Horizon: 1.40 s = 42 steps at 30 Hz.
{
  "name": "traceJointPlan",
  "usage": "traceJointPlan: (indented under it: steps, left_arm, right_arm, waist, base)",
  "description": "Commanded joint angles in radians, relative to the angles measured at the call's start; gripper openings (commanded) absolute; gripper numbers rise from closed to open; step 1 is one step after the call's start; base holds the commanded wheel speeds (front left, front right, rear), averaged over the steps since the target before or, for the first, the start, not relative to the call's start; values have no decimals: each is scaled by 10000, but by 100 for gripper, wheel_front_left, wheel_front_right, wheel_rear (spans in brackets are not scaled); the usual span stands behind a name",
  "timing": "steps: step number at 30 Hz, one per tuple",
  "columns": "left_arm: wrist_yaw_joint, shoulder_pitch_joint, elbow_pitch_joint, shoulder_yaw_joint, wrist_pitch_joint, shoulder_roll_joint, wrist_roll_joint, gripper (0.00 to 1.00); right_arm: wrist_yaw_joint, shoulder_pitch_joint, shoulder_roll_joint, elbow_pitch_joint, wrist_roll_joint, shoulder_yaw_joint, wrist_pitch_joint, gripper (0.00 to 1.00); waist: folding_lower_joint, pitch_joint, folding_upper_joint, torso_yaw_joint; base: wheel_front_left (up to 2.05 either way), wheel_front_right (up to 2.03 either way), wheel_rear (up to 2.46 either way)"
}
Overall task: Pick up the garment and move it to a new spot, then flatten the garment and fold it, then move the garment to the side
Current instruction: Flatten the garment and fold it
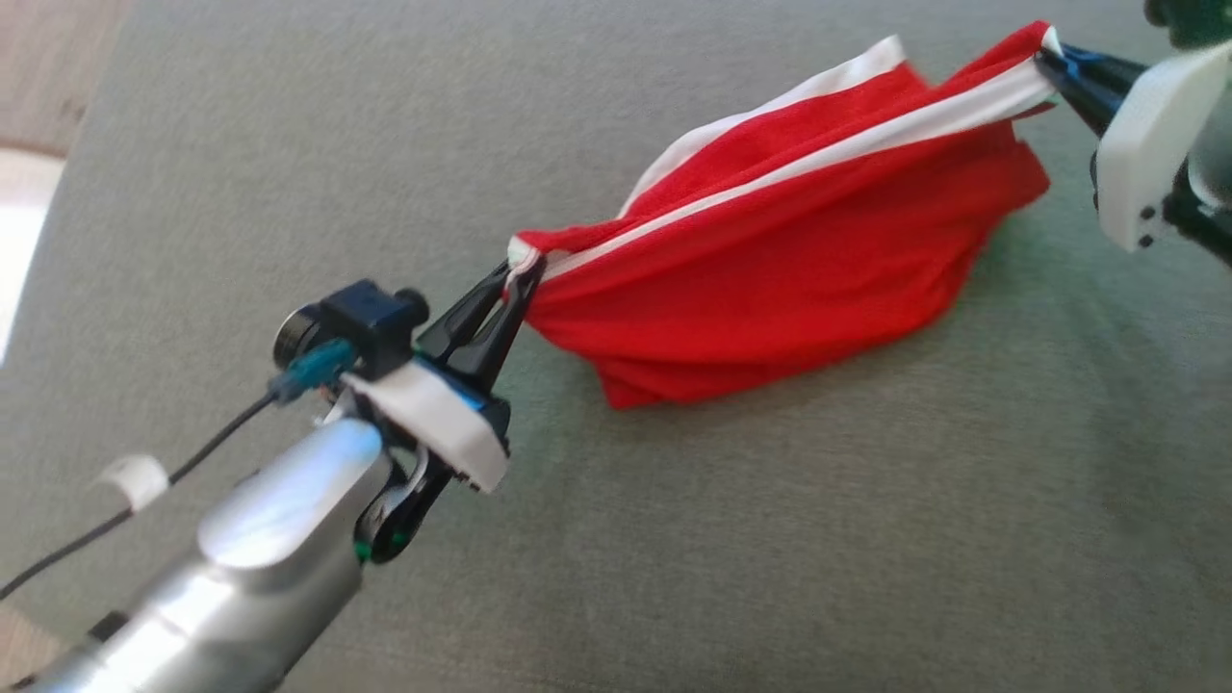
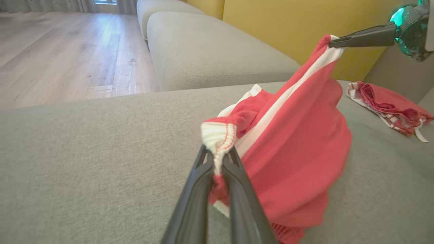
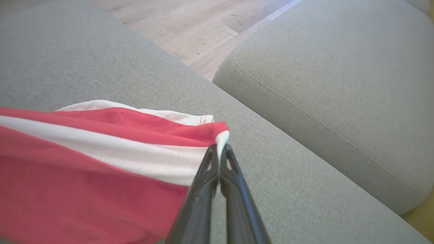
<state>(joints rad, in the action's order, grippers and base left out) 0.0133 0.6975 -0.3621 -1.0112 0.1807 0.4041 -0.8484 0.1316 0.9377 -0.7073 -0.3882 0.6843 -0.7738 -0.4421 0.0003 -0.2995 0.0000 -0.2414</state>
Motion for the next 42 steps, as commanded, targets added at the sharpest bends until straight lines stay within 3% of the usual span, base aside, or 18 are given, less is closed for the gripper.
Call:
traceJointPlan:
  steps: [1,11,12,13,14,21,29,37,42]
  left_arm:
    - [117,599,-90,343,2,142,-47,0]
    - [724,1586,-1836,126,290,-1134,44,0]
    - [794,1756,-2193,88,354,-1376,65,64]
    - [794,1756,-2193,88,354,-1376,65,64]
    - [822,1834,-2367,61,390,-1493,93,100]
    - [987,2080,-3235,44,644,-1920,165,100]
    - [907,1784,-3471,820,799,-1570,204,100]
    - [225,589,-1599,3162,808,-879,919,100]
    - [-160,-655,-243,4724,809,-689,1441,100]
  right_arm:
    - [-9,342,-159,-7,-107,-71,-61,0]
    - [-9,1793,-192,-1324,-130,-1338,-126,0]
    - [-9,2014,-208,-1663,-241,-1504,-25,100]
    - [-9,2014,-208,-1663,-241,-1504,-25,100]
    - [-9,2082,-181,-1825,-260,-1577,53,100]
    - [-9,2282,377,-2522,-73,-1803,1219,100]
    - [-9,2086,844,-3167,203,-1328,3434,100]
    - [-9,1080,1483,-3522,559,-66,5903,100]
    - [-9,184,2045,-3400,507,816,6716,100]
  waist:
    - [-3,-410,0,-434]
    - [-3,-1117,0,-1181]
    - [-3,-1229,0,-1281]
    - [-3,-1229,0,-1281]
    - [-3,-1268,0,-1319]
    - [-3,-1304,0,-1278]
    - [-3,-712,0,-800]
    - [-3,313,0,-61]
    - [-3,930,0,505]
  base:
    - [0,0,0]
    - [0,0,0]
    - [0,0,0]
    - [0,0,0]
    - [0,0,0]
    - [0,0,0]
    - [0,0,0]
    - [0,0,0]
    - [0,0,0]
